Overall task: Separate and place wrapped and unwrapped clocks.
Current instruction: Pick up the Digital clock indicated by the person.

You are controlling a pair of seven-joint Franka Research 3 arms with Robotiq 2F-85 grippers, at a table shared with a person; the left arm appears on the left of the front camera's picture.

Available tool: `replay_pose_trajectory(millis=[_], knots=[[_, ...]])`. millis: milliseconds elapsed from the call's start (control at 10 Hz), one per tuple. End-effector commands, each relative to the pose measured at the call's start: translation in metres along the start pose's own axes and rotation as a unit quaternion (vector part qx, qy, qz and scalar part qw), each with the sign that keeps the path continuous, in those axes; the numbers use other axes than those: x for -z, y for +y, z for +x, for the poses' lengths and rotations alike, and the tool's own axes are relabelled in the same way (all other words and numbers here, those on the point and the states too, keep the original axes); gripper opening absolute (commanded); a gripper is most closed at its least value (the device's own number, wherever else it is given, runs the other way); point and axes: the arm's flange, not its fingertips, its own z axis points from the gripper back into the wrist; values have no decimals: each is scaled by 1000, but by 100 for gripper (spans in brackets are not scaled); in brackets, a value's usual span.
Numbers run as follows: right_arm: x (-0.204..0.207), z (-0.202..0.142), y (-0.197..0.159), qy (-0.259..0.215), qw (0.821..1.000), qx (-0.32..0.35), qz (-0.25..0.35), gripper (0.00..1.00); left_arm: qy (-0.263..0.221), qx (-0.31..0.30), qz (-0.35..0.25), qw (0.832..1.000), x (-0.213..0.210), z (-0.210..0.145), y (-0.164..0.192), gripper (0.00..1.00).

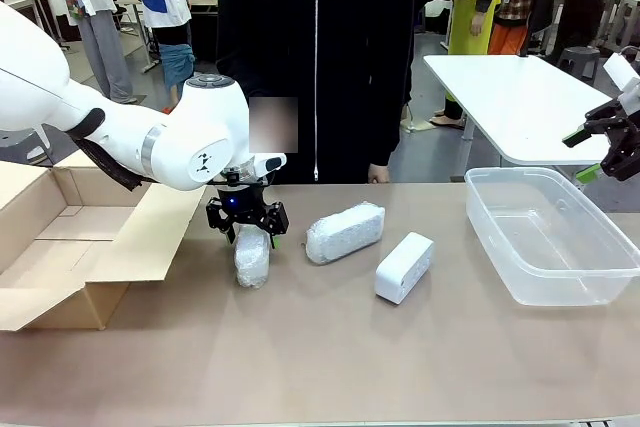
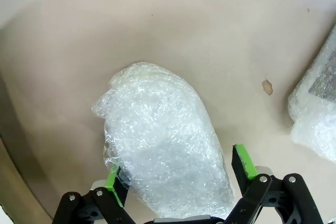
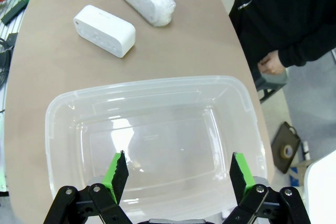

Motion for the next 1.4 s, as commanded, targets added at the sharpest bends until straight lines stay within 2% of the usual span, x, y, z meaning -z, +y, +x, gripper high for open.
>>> replay_pose_trajectory(millis=[0, 100, 500, 900, 1100, 1200, 1300], knots=[[2, -1, 0, 0, 1000, 1, 1, 100, 0, 0, 0, 1000, 0, 0, 0, 90], [2, -1, 0, 0, 1000, 1, 1, 100, 23, 2, 1, 1000, -2, 0, 0, 80], [2, -1, 0, 0, 1000, 1, 1, 100, 17, 25, 7, 1000, -5, -1, -1, 40], [2, -1, 0, 0, 1000, 1, 1, 100, 29, 89, 11, 996, -48, -19, -10, 0], [2, -1, 0, 0, 1000, 1, 1, 100, 21, 91, 1, 996, -75, -22, -9, 0], [2, -1, 0, 0, 1000, 1, 1, 100, 11, 88, -7, 996, -90, -21, -7, 33], [2, -1, 0, 0, 1000, 1, 1, 100, -3, 88, -13, 996, -108, -20, -5, 33]])
